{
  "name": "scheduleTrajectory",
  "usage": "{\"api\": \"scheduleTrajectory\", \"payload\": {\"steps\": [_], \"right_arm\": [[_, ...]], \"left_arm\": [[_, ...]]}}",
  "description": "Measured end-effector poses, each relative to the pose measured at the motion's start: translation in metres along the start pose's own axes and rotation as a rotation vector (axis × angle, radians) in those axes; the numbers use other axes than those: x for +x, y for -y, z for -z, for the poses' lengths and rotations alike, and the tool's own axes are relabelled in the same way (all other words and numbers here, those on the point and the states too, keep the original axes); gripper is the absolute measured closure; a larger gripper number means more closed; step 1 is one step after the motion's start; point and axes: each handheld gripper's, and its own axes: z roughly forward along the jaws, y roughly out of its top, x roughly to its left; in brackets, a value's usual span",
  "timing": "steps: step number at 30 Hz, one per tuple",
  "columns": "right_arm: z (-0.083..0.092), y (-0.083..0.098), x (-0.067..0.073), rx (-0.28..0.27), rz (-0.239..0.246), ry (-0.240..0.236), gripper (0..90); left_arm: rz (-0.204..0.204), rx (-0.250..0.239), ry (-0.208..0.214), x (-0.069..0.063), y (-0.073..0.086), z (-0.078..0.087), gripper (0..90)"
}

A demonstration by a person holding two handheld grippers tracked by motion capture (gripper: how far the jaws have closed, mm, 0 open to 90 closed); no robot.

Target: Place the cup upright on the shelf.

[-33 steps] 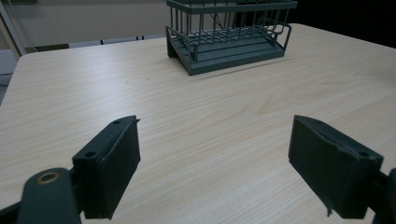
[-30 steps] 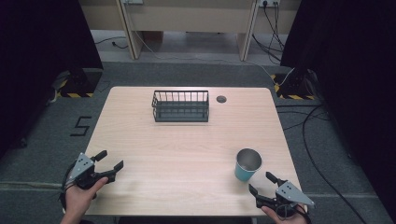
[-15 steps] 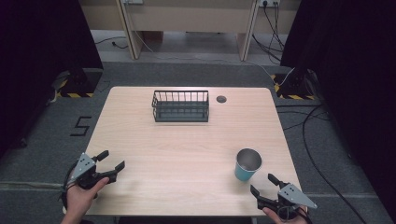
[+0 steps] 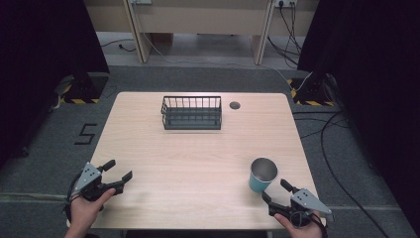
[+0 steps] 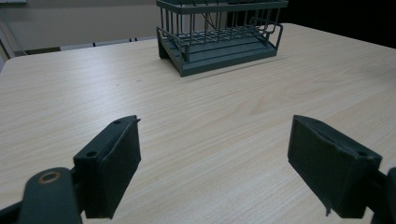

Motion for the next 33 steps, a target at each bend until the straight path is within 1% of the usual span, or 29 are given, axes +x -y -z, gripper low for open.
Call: {"api": "scheduleTrajectory", "payload": {"steps": [7, 12, 14, 16, 21, 22, 26, 28, 30, 31, 32, 33], "right_arm": [[-0.006, 0.000, -0.001, 0.002, -0.002, 0.001, 18.6], [-0.010, -0.001, 0.000, 0.007, -0.004, -0.010, 18.5], [-0.012, -0.002, 0.000, 0.006, -0.003, -0.010, 18.5], [-0.015, -0.002, 0.000, 0.013, -0.012, -0.012, 18.3], [-0.019, -0.003, 0.000, 0.018, -0.005, -0.013, 17.8], [-0.022, -0.004, 0.000, 0.021, 0.002, -0.015, 17.6], [-0.027, -0.006, -0.001, 0.023, 0.000, -0.021, 17.2], [-0.034, -0.007, 0.000, 0.032, 0.008, -0.025, 15.7], [-0.035, -0.007, 0.000, 0.034, 0.009, -0.026, 15.9], [-0.039, -0.008, 0.000, 0.033, 0.010, -0.030, 15.9], [-0.043, -0.009, 0.000, 0.032, 0.000, -0.036, 15.8], [-0.045, -0.009, 0.000, 0.030, 0.003, -0.036, 15.8]], "left_arm": [[0.001, 0.000, 0.004, 0.000, 0.000, 0.000, 16.6], [0.002, -0.002, 0.006, -0.001, 0.000, 0.000, 16.6], [0.008, 0.001, 0.014, -0.001, 0.000, -0.001, 16.7], [0.001, -0.002, 0.010, -0.001, 0.000, 0.000, 16.7], [-0.003, -0.002, 0.011, -0.001, 0.000, 0.000, 16.7], [0.005, -0.002, 0.018, -0.002, 0.000, -0.001, 16.7], [0.005, 0.000, 0.021, -0.002, 0.000, -0.001, 16.8], [0.007, -0.002, 0.021, -0.001, 0.000, -0.001, 16.8], [0.007, -0.001, 0.022, -0.001, 0.000, -0.001, 16.8], [0.007, -0.001, 0.022, -0.001, 0.000, -0.001, 16.9], [0.007, -0.002, 0.023, -0.002, 0.000, -0.001, 16.8], [0.006, -0.002, 0.024, -0.002, 0.000, -0.001, 16.8]]}}
